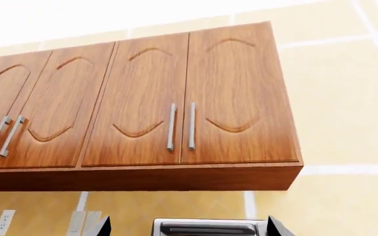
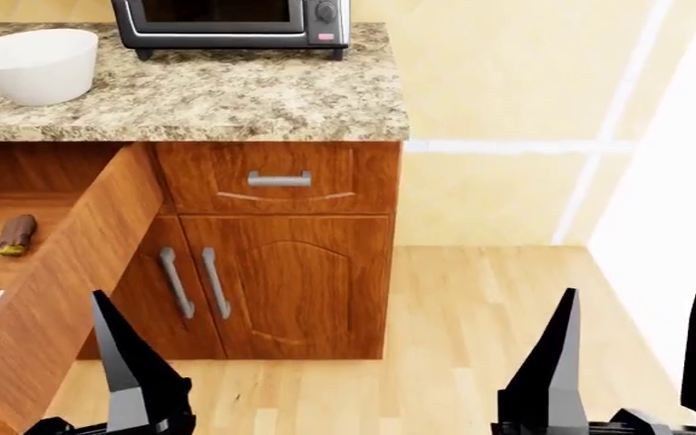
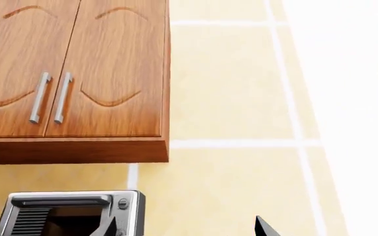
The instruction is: Place the bar in the bowl and close the drawer.
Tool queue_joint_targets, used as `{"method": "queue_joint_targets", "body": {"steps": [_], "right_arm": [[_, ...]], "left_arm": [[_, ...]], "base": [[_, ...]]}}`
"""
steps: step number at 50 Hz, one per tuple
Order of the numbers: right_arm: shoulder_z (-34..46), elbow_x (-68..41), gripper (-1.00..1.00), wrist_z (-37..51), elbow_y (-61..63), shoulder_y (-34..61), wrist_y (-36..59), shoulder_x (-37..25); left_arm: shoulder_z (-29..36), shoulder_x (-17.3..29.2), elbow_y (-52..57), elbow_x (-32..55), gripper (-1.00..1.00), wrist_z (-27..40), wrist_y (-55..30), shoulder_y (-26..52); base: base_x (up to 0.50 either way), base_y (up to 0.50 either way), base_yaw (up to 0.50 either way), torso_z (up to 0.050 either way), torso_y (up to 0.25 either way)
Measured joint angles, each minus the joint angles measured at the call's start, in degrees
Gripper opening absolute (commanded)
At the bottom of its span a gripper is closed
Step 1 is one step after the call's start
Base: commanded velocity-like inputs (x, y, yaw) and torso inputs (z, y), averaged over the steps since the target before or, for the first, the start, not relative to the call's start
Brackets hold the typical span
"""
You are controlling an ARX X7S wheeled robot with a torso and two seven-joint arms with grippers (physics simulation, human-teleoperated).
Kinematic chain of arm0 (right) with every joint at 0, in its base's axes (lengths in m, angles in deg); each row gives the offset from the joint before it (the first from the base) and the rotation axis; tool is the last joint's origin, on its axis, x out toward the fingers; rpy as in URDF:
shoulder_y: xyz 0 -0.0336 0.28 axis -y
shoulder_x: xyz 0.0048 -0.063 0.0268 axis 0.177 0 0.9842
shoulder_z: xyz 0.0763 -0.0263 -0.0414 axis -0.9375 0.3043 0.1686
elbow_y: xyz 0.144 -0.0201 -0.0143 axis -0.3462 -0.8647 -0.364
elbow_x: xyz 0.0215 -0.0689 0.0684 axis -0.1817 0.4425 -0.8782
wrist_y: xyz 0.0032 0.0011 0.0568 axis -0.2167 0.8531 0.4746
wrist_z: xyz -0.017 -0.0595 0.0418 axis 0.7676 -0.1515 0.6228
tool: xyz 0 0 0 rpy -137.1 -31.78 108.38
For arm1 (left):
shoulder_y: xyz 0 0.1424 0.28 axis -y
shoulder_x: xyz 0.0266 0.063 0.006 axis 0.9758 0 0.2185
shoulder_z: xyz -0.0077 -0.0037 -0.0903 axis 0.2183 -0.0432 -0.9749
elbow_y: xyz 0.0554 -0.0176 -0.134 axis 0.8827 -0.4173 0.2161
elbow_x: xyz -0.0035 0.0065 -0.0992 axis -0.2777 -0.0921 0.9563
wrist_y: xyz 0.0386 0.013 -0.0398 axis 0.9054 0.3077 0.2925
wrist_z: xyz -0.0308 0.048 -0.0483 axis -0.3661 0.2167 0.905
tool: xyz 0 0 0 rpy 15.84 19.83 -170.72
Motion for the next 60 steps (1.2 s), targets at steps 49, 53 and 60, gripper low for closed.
{"method": "queue_joint_targets", "body": {"steps": [49,53,60], "right_arm": [[1.7,2.6,1.0,4.3,0.7,-1.1,-3.0,-1.0],[1.8,2.8,1.0,4.5,0.7,-1.1,-3.1,-1.1],[2.2,2.7,1.0,4.9,0.5,-0.8,-3.0,-1.5]], "left_arm": [[1.8,2.0,3.5,-1.2,1.0,3.1,-0.6,-1.3],[2.0,2.1,3.6,-1.3,1.0,3.3,-0.8,-1.2],[2.3,2.5,3.6,-1.2,1.0,3.5,-1.4,-0.7]], "base": [[0.0,0.36,0.0,0.0,0.0],[0.0,0.34,0.0,0.0,0.0],[0.0,0.34,0.0,0.0,0.0]]}}
